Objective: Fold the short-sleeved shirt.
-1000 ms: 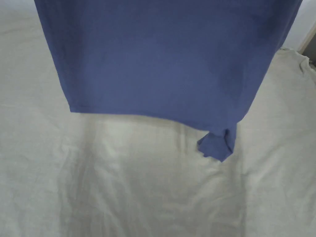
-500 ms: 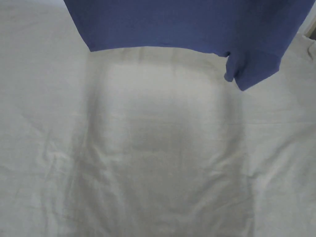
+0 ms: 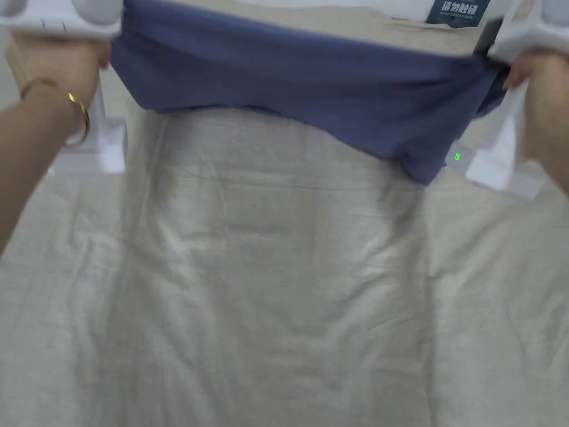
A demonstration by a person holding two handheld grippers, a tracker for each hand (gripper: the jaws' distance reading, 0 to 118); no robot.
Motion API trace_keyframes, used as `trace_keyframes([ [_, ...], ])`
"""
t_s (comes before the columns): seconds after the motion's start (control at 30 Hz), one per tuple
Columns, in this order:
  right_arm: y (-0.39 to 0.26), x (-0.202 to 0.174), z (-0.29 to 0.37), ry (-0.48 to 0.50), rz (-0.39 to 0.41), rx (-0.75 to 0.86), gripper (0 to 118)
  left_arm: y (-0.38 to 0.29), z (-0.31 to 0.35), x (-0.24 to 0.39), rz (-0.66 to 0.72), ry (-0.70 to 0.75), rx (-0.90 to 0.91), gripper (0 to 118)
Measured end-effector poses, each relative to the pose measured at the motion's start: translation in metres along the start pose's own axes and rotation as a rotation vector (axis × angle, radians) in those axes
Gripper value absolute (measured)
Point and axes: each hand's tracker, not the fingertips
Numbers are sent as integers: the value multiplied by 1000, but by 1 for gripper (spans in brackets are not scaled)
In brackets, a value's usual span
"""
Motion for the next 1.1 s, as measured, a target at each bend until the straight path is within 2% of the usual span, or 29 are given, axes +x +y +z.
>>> trace_keyframes([
  [0.1,-58,13,-10,-10,-23,-113,4,-55,18,-3,-12,-9,-99,0],
  [0.27,-139,29,-7,-23,10,-240,4,-134,47,-18,11,-20,-247,0],
  [0.37,-173,38,4,-8,19,-263,4,-169,67,-33,43,-22,-299,0],
  [0.57,-220,49,44,35,161,-267,4,-218,115,-66,21,-37,-343,0],
  [0.87,-260,87,120,110,60,-249,4,-249,203,-104,50,-80,-309,0],
  [1.1,-294,101,178,137,91,-255,4,-265,248,-116,3,-98,-317,0],
])
